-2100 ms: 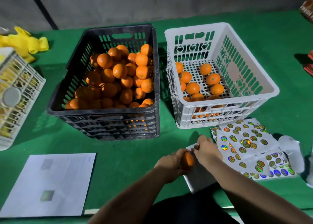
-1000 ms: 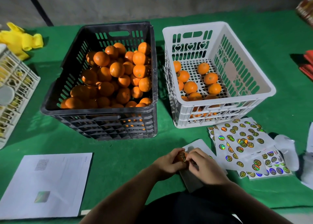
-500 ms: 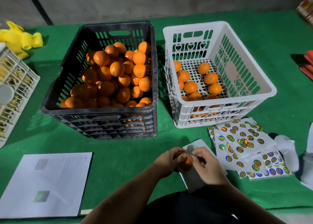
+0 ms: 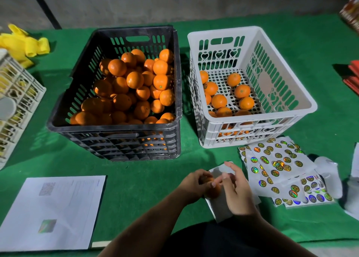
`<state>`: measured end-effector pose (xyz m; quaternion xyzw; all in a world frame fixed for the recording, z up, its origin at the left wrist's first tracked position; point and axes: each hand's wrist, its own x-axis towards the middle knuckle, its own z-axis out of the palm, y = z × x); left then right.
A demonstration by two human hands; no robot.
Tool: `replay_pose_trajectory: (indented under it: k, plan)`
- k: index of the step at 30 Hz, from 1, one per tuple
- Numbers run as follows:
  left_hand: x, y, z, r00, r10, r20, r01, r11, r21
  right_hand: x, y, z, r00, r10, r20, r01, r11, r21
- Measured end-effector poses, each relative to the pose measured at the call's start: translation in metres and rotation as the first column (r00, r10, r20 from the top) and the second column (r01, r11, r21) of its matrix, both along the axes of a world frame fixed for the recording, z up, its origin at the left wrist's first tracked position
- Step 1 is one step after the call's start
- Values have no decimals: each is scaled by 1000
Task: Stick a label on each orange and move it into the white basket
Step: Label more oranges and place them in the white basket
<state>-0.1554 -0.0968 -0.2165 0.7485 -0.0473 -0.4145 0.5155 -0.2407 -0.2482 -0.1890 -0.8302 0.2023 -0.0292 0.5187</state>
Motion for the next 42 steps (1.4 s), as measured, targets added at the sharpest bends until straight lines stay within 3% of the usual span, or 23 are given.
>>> replay_pose_trajectory:
  k: [4, 9, 12, 14, 16, 18, 22, 24, 28, 33, 35, 38, 40, 41, 42]
  plan:
    - [6, -3, 3, 1000, -3, 11, 3, 1000, 5, -10, 0, 8, 987, 149, 55, -140, 980, -143]
    - [2, 1, -3, 996, -16, 89, -2, 981, 194, -20, -11, -2, 917, 391, 77, -351, 884, -310]
    - [-2, -2, 0, 968, -171, 183, 82, 907, 414, -25, -10, -3, 915, 403, 31, -394, 907, -146]
    - [-5, -6, 5, 963, -177, 201, 62, 876, 479, -27, -5, -1, 928, 366, 65, -368, 929, 22]
    - [-9, -8, 8, 990, -12, 140, -40, 931, 362, -28, 1, 8, 936, 340, 86, -349, 929, 123]
    - [-13, -5, 18, 982, 189, -26, -186, 979, 82, -28, 4, 19, 936, 317, 150, -341, 924, 172]
    - [-7, -1, 74, 911, 382, -155, -408, 886, -218, -13, 3, 60, 936, 223, 271, -271, 950, 154]
    - [-1, -7, 110, 896, 424, -127, -442, 836, -325, 6, 0, 86, 931, 130, 341, -171, 981, 93]
    - [26, -40, 185, 919, 394, 26, -349, 843, -410, 66, -6, 137, 818, 27, 575, -59, 998, 38]
    - [87, -66, 233, 931, 262, 255, -193, 945, -265, 165, -43, 170, 751, -150, 643, 157, 987, 47]
    - [111, -50, 233, 854, 162, 495, -88, 981, -170, 194, -61, 161, 807, -154, 571, 204, 979, -24]
    - [149, -6, 228, 587, 9, 810, -25, 1000, 7, 219, -71, 135, 948, -95, 303, 130, 987, -96]
    - [178, 24, 221, 367, -126, 922, -23, 989, 145, 226, -71, 123, 979, -20, 202, 61, 978, -197]
    - [193, 37, 215, 319, -205, 925, -42, 972, 230, 226, -70, 118, 978, 40, 207, 28, 949, -313]
    - [207, 46, 208, 350, -283, 893, -68, 943, 326, 225, -69, 116, 968, 105, 228, 4, 900, -435]
